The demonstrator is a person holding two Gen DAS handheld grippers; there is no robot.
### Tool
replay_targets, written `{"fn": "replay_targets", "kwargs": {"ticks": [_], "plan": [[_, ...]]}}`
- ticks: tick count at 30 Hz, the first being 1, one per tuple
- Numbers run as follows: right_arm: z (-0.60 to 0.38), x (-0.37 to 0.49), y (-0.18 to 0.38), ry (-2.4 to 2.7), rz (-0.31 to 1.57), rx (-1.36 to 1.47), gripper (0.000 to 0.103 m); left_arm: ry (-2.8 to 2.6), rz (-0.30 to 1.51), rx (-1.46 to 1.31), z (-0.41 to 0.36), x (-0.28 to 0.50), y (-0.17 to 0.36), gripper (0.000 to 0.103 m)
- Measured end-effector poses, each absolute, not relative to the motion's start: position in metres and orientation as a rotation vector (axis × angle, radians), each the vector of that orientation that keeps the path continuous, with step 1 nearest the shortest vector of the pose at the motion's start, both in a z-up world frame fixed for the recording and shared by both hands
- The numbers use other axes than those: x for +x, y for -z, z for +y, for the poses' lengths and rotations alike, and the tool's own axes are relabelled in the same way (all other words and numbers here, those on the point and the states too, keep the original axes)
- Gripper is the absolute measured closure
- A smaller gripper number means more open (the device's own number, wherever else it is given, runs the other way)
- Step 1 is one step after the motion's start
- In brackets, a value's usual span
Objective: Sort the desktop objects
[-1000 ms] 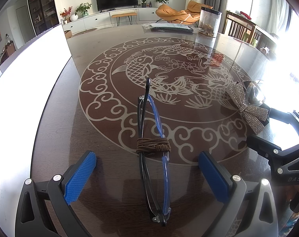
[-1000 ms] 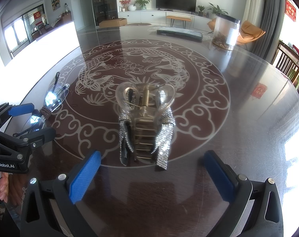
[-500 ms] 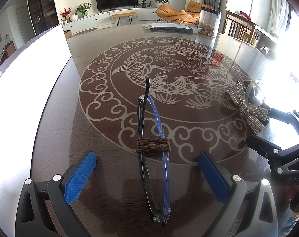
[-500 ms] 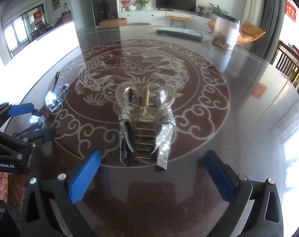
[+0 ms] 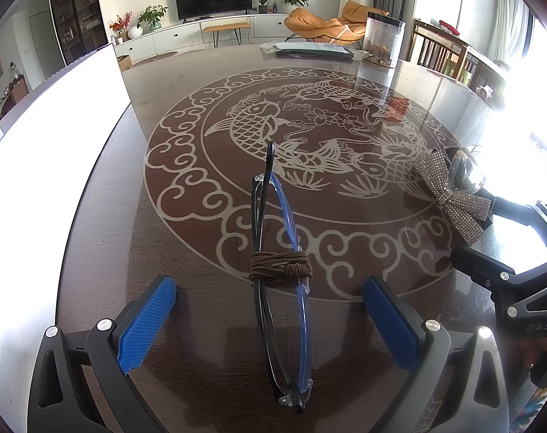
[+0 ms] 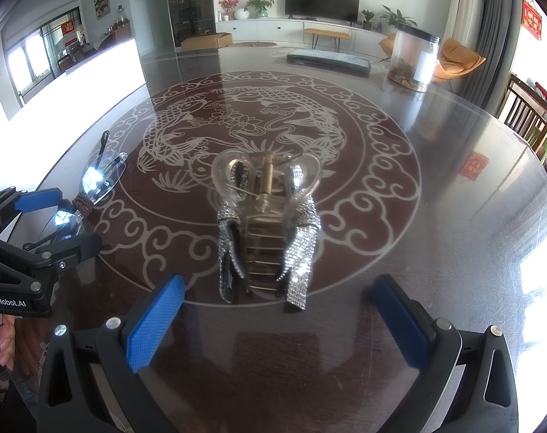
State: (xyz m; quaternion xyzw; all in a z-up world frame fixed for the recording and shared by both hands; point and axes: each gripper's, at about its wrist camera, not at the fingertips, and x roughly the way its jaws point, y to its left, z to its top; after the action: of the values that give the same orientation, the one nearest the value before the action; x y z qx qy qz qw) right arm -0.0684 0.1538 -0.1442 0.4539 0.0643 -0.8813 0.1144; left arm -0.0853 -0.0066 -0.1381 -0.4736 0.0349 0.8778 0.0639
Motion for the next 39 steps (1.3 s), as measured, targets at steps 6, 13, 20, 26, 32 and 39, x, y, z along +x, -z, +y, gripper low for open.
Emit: {"fn": "replay_targets", "kwargs": {"ticks": [6,13,20,26,32,39], "plan": [[0.154,-0.068,0.144,2.584,0.189,1.331,0.0,-2.651,0.106,-1.43,-0.007,-0.085,0.138,0.0],[0.153,-0.068,0.144,2.584,0.188,1.331,0.0,-2.65,0.105,-1.431,-0.007,-0.085,0.138,0.0],[0.162,-0.073,0.141,2.512,0.205,1.428,0.0,-2.514,0.187,-1.479,-0.01,-0.069,0.135,0.0],[0.172,-0.091,0.125,2.505,0.044,1.441,0.0,-2.459,0.194,-1.604,-0.007,-0.08,0.133,0.0],[0.161,-0.112,0.124,2.488,0.047,1.509,0.054,-2.493,0.198,-1.533,-0.004,-0.094,0.121,0.073],[0.18,-0.082,0.101,2.476,-0.014,1.448,0.055,-2.506,-0.01,-1.464,-0.034,-0.07,0.089,0.076]]}}
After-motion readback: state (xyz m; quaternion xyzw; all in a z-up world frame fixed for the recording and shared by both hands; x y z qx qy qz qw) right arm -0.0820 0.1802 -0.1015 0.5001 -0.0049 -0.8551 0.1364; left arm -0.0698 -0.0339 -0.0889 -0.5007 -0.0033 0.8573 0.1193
